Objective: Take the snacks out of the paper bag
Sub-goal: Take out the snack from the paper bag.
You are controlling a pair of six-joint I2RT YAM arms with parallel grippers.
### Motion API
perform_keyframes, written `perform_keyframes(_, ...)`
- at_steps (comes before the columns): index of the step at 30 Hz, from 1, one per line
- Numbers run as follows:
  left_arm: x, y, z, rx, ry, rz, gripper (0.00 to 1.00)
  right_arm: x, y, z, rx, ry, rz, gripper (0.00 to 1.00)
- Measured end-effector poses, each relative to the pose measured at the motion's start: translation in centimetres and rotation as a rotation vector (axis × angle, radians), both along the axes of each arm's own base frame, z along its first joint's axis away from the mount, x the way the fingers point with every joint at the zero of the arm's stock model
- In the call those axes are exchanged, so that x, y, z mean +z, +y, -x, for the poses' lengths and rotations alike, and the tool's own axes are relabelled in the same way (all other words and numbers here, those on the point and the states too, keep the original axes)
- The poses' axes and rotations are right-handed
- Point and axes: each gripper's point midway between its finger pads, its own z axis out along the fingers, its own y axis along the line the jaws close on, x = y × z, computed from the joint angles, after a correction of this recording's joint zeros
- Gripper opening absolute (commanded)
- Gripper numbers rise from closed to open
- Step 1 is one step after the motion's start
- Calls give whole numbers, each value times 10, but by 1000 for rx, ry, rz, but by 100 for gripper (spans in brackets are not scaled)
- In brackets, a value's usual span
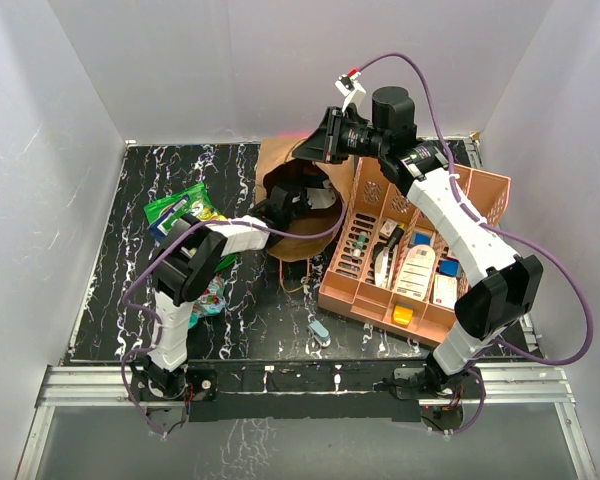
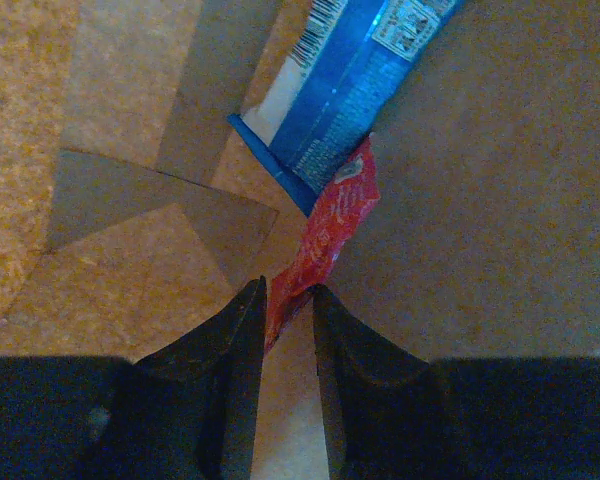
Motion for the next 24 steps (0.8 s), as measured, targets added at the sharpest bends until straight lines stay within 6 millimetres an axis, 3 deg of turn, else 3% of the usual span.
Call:
perform_keyframes(4, 4, -5, -8, -1, -5, 16, 28, 0, 0, 0, 0, 0, 0, 7)
perform_keyframes(10, -18, -8, -14, -16, 62, 10, 27, -1, 0, 0, -1, 2, 2, 7)
perform_keyframes(16, -37, -7, -28, -21, 105, -4, 2, -4, -2, -1, -12, 14, 18, 7)
perform_keyframes(21, -38, -5, -29, -17, 103, -17, 0, -6, -3, -2, -21, 16, 24, 7)
perform_keyframes(24, -38, -5, -17, -27, 124, -30, 0, -6, -3, -2, -24, 15, 25, 7)
